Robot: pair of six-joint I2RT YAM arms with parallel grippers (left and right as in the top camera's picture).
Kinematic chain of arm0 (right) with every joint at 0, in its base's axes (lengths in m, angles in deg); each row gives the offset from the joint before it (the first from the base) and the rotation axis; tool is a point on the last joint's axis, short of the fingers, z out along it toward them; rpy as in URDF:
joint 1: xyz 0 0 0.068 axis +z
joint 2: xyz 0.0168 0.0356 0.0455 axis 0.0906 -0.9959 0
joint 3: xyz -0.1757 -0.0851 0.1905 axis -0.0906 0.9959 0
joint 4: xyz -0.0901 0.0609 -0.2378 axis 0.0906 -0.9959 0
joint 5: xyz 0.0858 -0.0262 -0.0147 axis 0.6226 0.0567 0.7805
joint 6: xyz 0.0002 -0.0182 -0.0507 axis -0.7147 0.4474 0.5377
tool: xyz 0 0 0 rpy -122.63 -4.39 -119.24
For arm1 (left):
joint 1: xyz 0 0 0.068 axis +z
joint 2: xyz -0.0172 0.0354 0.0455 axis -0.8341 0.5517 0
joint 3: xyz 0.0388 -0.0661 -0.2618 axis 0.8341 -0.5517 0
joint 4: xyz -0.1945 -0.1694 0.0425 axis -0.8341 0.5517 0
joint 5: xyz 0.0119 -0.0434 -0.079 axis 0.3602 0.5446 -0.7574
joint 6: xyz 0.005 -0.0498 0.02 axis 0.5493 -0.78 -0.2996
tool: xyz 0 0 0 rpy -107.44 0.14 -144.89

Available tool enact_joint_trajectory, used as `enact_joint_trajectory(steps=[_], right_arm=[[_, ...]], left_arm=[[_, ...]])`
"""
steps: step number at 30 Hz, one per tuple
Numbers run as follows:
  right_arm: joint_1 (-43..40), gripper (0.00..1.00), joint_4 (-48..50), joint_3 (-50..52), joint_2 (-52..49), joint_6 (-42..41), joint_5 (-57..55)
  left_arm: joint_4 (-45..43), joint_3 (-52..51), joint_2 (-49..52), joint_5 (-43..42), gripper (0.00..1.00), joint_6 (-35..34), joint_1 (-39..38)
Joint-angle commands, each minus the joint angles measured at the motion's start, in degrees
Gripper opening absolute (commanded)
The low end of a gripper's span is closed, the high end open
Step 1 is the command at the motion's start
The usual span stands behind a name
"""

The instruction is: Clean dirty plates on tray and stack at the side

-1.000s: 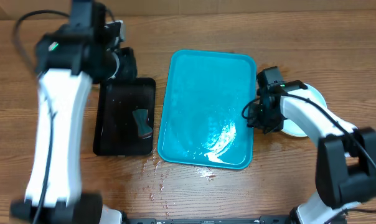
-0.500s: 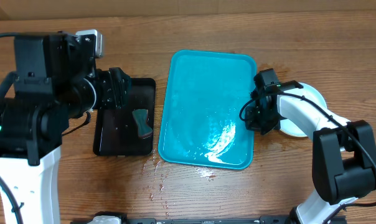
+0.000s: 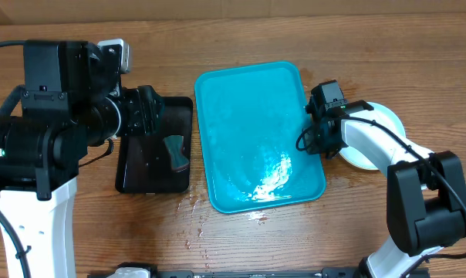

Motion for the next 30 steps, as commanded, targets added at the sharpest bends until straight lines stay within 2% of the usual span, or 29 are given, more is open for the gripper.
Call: enact_joint_trajectory(steps=[1, 5, 9, 16, 19, 25, 26, 28, 30], right_arm=[[0.22, 0.04, -2.36, 0.26, -0.9, 3.43, -1.64], [-0.09, 0.04, -6.95, 0.26, -0.9, -13.09, -0.28], [-0.07, 0.04, -8.31, 0.26, -0.9, -21.2, 6.03], [-0.07, 0.04, -8.98, 0.26, -0.9, -22.82, 8.2], [-0.07, 0.04, -9.92, 0.26, -0.9, -22.99, 13.11], [-0.61, 0.04, -7.52, -0.22, -0.85, -22.1, 6.93], [-0.68, 0.09, -6.86, -0.48, -0.79, -19.52, 6.51], [-0.7, 0.33, -6.6, -1.75, -0.22, -10.97, 6.32], [-0.76, 0.34, -6.54, -2.08, 0.2, -8.48, 3.89]], left_arm=[[0.07, -0.37, -0.15, -0.9, 0.62, 0.66, -0.28], [0.68, -0.37, -0.15, -0.9, 0.62, 0.63, -0.28], [0.79, -0.37, -0.15, -0.92, 0.62, 0.63, -0.28], [1.66, -0.37, -0.15, -0.92, 0.63, 0.63, -0.28], [2.32, -0.37, -0.15, -0.94, 0.62, 0.61, -0.28], [2.51, -0.37, -0.15, -0.92, 0.63, 0.63, -0.28], [2.56, -0.37, -0.15, -0.92, 0.64, 0.63, -0.28], [2.45, -0.37, -0.15, -0.87, 0.67, 0.66, -0.28], [2.03, -0.37, -0.15, -0.87, 0.68, 0.66, -0.28]])
